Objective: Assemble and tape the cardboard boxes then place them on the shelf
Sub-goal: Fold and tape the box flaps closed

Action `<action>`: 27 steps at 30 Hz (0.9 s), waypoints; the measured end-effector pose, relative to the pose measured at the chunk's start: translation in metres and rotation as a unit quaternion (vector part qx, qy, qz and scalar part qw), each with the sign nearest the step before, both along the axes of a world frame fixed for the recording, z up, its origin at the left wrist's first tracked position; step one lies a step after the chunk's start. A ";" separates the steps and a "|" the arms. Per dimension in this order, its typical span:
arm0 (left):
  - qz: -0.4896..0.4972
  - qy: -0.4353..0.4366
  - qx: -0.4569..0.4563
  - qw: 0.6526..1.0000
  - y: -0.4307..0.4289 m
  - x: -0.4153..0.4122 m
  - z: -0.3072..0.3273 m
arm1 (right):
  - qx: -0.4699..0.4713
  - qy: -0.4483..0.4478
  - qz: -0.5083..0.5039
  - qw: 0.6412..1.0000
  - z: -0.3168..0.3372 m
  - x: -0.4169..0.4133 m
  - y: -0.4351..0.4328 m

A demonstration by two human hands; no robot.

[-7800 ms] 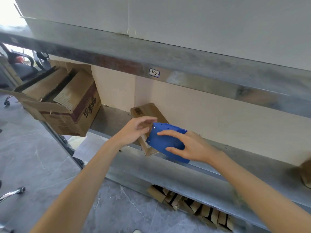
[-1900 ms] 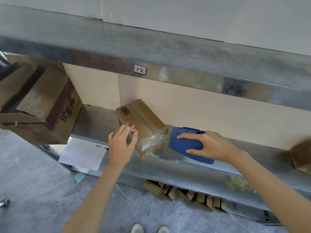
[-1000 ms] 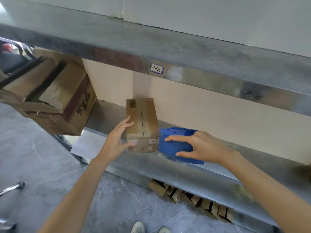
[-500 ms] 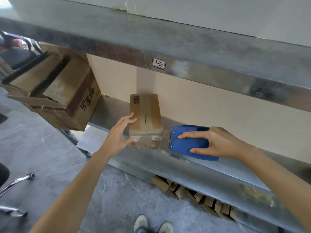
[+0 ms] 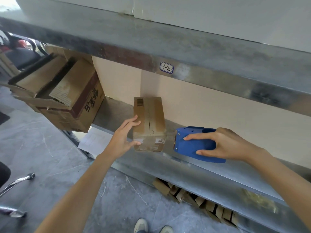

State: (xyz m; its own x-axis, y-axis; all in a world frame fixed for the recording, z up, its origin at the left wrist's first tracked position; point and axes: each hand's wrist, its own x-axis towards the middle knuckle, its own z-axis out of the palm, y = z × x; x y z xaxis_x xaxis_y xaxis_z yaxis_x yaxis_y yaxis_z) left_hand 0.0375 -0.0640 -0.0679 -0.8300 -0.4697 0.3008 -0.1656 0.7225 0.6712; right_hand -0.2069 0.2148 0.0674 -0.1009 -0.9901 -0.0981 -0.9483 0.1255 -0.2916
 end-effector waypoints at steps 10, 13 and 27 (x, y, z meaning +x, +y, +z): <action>-0.003 0.003 0.001 1.000 -0.001 0.001 0.000 | -0.007 0.018 0.008 1.000 0.008 0.012 0.008; -0.002 0.003 0.005 1.000 0.000 0.000 0.000 | -0.008 0.011 0.006 1.000 0.006 0.013 0.010; 0.016 -0.002 0.013 1.000 0.006 0.001 0.006 | -0.023 -0.026 0.017 0.999 0.005 0.013 0.024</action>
State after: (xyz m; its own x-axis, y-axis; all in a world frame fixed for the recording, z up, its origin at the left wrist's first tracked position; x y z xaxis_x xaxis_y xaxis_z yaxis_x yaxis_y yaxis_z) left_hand 0.0384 -0.0583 -0.0621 -0.8153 -0.5038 0.2853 -0.1904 0.6986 0.6897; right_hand -0.1936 0.2387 0.0728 -0.0634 -0.9964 -0.0569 -0.9354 0.0792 -0.3445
